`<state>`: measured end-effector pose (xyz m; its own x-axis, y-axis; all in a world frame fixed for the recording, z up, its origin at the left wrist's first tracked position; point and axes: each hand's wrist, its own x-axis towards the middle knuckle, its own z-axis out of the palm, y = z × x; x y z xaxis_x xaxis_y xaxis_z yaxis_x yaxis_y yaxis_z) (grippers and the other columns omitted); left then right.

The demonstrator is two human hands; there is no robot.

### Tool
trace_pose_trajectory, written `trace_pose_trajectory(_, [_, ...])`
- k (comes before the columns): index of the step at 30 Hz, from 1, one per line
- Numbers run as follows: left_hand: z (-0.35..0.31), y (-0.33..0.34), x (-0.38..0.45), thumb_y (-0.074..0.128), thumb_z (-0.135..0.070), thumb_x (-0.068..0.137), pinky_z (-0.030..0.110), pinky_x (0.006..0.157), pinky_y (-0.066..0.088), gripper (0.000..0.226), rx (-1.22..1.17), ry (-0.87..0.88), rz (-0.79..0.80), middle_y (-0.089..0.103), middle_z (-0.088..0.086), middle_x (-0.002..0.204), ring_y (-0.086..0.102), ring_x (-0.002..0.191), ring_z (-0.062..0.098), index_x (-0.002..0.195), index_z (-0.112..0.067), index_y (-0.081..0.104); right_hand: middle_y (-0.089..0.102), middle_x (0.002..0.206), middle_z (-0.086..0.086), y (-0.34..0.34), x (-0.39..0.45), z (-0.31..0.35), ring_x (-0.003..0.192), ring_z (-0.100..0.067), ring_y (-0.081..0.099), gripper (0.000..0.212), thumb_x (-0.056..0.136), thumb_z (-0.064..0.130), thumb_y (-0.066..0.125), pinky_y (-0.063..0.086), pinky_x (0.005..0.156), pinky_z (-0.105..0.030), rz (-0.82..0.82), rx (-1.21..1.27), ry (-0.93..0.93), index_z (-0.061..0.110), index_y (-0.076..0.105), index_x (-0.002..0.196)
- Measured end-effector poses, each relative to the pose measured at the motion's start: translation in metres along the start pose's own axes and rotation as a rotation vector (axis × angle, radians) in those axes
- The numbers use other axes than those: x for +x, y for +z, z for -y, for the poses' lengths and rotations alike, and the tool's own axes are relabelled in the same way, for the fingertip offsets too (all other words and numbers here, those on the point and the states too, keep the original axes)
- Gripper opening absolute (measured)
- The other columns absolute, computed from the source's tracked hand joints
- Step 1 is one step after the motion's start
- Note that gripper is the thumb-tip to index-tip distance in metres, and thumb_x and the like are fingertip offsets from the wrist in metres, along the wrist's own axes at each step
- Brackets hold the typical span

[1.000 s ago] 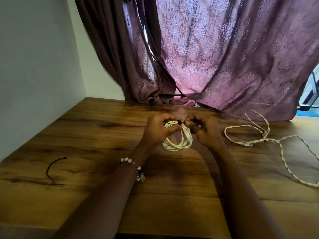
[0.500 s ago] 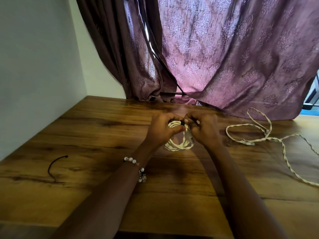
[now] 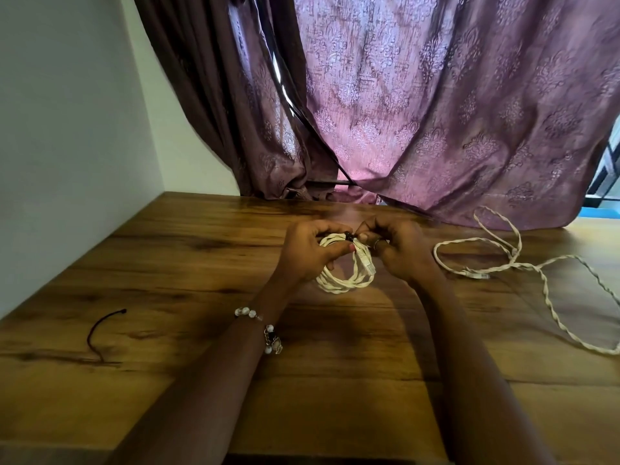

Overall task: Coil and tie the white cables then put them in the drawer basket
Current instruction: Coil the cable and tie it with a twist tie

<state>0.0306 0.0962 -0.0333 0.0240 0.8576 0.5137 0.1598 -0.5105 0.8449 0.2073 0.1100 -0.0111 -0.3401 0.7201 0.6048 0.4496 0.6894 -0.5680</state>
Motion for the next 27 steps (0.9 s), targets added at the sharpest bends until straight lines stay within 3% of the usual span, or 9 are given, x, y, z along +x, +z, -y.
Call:
trace_pose_trajectory(3, [-0.004,-0.001,-0.001,0.080,-0.004,0.071,0.036,0.046,0.050,0.026,0.026,0.017,-0.009,0.072,0.009,0.079,0.062,0.052,0.037,0.096,-0.007,0.073,0.067,0.076,-0.001,0.002,0.000,-0.002,0.070,-0.006,0.064,0.014,0.083,-0.008,0.064,0.055,0.062,-0.023,-0.015,0.120,0.065,0.006,0.068,0.084])
trace_pose_trajectory(6, [-0.006,-0.003,-0.002,0.080,-0.003,0.070,0.034,0.045,0.050,0.026,0.019,0.010,-0.016,0.072,0.005,0.077,0.060,0.050,0.034,0.094,-0.010,0.072,0.068,0.077,-0.003,0.005,-0.001,-0.001,0.073,-0.016,0.065,0.014,0.081,-0.006,0.065,0.058,0.064,-0.038,-0.081,0.158,0.058,0.008,0.069,0.082])
trace_pose_trajectory(9, [-0.007,-0.002,-0.002,0.081,-0.004,0.069,0.037,0.048,0.052,0.026,0.064,0.032,0.008,0.072,0.010,0.078,0.064,0.054,0.034,0.092,-0.014,0.072,0.069,0.074,0.001,0.007,-0.002,0.004,0.069,-0.007,0.064,0.014,0.077,-0.009,0.067,0.055,0.061,-0.037,-0.129,-0.044,-0.074,0.004,0.072,0.080])
trace_pose_trajectory(13, [-0.006,-0.001,-0.004,0.082,-0.003,0.069,0.026,0.039,0.044,0.026,0.088,0.039,0.036,0.068,0.002,0.066,0.053,0.039,0.016,0.086,-0.020,0.071,0.069,0.066,-0.004,0.008,0.002,0.007,0.059,-0.019,0.063,0.010,0.075,0.001,0.063,0.051,0.052,-0.034,-0.119,-0.236,-0.225,0.004,0.072,0.071])
trace_pose_trajectory(18, [-0.002,0.000,-0.003,0.081,-0.001,0.069,0.022,0.040,0.043,0.023,-0.051,-0.068,-0.038,0.068,0.003,0.062,0.051,0.037,0.014,0.087,-0.012,0.072,0.063,0.067,0.009,0.009,0.003,0.001,0.061,0.000,0.055,0.015,0.076,-0.005,0.064,0.038,0.058,-0.008,-0.118,-0.162,-0.140,0.008,0.069,0.073])
trace_pose_trajectory(23, [-0.002,0.001,0.000,0.081,-0.003,0.070,0.022,0.041,0.043,0.025,-0.052,-0.059,-0.007,0.070,0.009,0.070,0.052,0.039,0.016,0.093,-0.006,0.073,0.059,0.068,0.009,0.008,0.001,-0.003,0.062,0.001,0.051,0.016,0.076,-0.005,0.056,0.038,0.057,-0.011,-0.106,-0.158,-0.142,0.009,0.064,0.075])
trace_pose_trajectory(27, [-0.004,0.000,0.001,0.081,-0.001,0.069,0.021,0.040,0.044,0.026,-0.098,-0.046,-0.010,0.071,0.016,0.075,0.054,0.044,0.020,0.092,-0.008,0.073,0.061,0.071,0.005,0.010,0.001,-0.007,0.062,-0.012,0.056,0.015,0.078,-0.006,0.055,0.043,0.057,-0.022,-0.121,-0.130,-0.151,0.007,0.062,0.079])
